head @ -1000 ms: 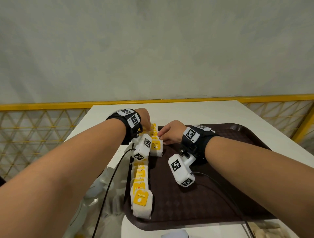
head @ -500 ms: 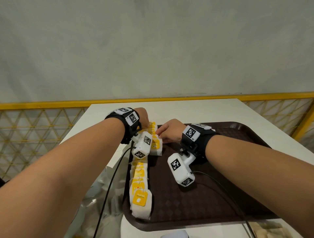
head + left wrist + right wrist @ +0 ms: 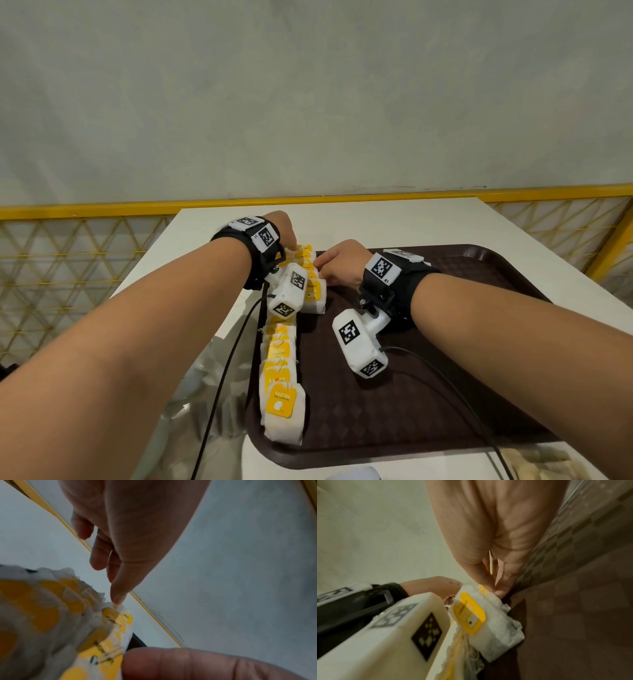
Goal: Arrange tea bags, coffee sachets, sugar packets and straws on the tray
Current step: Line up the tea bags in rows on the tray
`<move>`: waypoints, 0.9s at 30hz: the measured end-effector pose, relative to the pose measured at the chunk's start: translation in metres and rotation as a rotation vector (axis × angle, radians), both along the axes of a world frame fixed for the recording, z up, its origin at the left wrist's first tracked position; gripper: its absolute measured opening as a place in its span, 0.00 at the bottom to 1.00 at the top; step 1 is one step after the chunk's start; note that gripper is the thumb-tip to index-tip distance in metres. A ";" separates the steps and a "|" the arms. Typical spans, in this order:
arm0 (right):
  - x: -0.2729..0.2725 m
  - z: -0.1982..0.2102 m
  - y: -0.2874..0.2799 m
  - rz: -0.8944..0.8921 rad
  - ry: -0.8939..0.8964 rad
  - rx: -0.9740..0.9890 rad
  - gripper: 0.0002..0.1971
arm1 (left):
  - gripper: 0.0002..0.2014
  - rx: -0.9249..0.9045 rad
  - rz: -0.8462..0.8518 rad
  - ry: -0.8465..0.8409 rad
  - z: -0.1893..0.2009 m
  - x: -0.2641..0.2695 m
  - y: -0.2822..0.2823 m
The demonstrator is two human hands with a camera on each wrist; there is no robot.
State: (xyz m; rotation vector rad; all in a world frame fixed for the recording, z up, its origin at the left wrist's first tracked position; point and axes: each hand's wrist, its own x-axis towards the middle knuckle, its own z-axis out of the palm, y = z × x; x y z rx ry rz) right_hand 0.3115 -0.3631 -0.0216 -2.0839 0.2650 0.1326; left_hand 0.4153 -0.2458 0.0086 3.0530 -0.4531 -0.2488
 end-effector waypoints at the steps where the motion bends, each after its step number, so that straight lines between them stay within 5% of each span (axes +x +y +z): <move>1: -0.001 0.000 0.001 -0.012 -0.014 0.018 0.13 | 0.18 -0.007 -0.009 0.008 0.002 0.001 0.001; 6: -0.008 0.003 0.004 -0.026 -0.012 0.122 0.15 | 0.13 -0.098 -0.093 0.161 0.009 -0.011 0.010; 17: -0.011 0.002 0.005 -0.020 -0.051 0.006 0.15 | 0.17 0.058 -0.118 0.170 0.001 -0.008 0.004; 21: -0.005 0.001 0.009 -0.141 -0.021 0.171 0.13 | 0.15 0.008 -0.110 0.178 0.002 -0.005 0.004; 27: -0.001 0.001 0.014 -0.127 -0.077 0.075 0.16 | 0.13 -0.073 -0.089 0.171 -0.001 0.002 0.002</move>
